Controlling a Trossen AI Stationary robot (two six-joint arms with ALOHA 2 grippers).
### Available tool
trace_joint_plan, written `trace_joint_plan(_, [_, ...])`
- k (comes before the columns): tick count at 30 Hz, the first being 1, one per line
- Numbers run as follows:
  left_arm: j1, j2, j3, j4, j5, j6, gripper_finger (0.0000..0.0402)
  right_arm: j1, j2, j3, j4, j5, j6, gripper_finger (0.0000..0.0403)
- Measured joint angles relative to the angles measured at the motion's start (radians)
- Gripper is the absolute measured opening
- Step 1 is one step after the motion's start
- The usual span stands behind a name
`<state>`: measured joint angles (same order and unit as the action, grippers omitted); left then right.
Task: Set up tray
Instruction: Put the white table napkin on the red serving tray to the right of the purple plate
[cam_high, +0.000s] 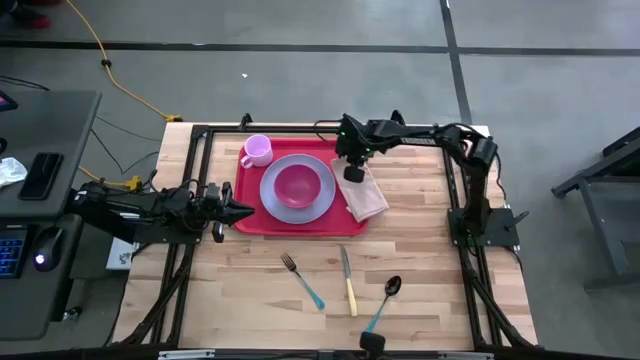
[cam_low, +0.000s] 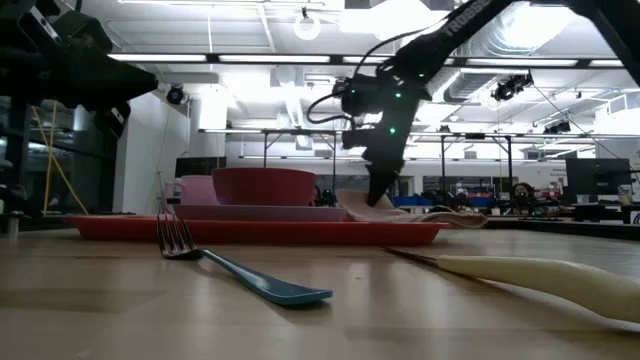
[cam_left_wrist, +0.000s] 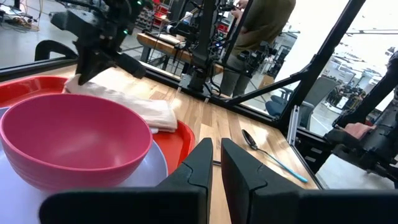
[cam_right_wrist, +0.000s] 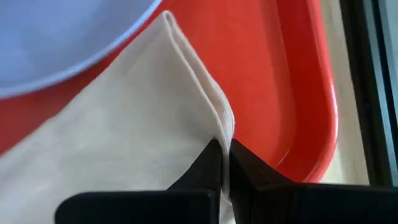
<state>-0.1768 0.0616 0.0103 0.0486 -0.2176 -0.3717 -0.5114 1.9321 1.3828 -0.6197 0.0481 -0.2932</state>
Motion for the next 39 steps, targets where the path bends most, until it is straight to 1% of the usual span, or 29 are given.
trace_joint_plan(5, [0.000,0.000,0.000,0.000,0.000,0.000,0.0065,0.001,0.079,0.094,-0.069,-0.002,0.055,0.0000])
trace_joint_plan(9, [0.000,0.000,0.000,0.000,0.000,0.000,0.0065,0.000,0.123,0.132,-0.102,-0.002,0.110,0.0000])
trace_joint_plan(15, [0.000,0.000,0.000,0.000,0.000,0.000,0.0065,-0.002,0.135,0.143,-0.081,-0.001,0.195,0.0000])
trace_joint_plan(19, [0.000,0.000,0.000,0.000,0.000,0.015,0.0065,-0.020,0.135,0.143,-0.071,-0.001,0.287,0.0000])
trace_joint_plan(27, [0.000,0.000,0.000,0.000,0.000,0.032,0.0065,-0.063,0.135,0.143,-0.114,0.001,0.419,0.0000])
trace_joint_plan(32, [0.000,0.000,0.000,0.000,0.000,0.034,0.0065,-0.066,0.135,0.143,-0.149,-0.018,0.427,0.0000])
trace_joint_plan(39, [0.000,0.000,0.000,0.000,0.000,0.034,0.0065,-0.031,0.135,0.143,-0.154,-0.029,0.425,0.0000])
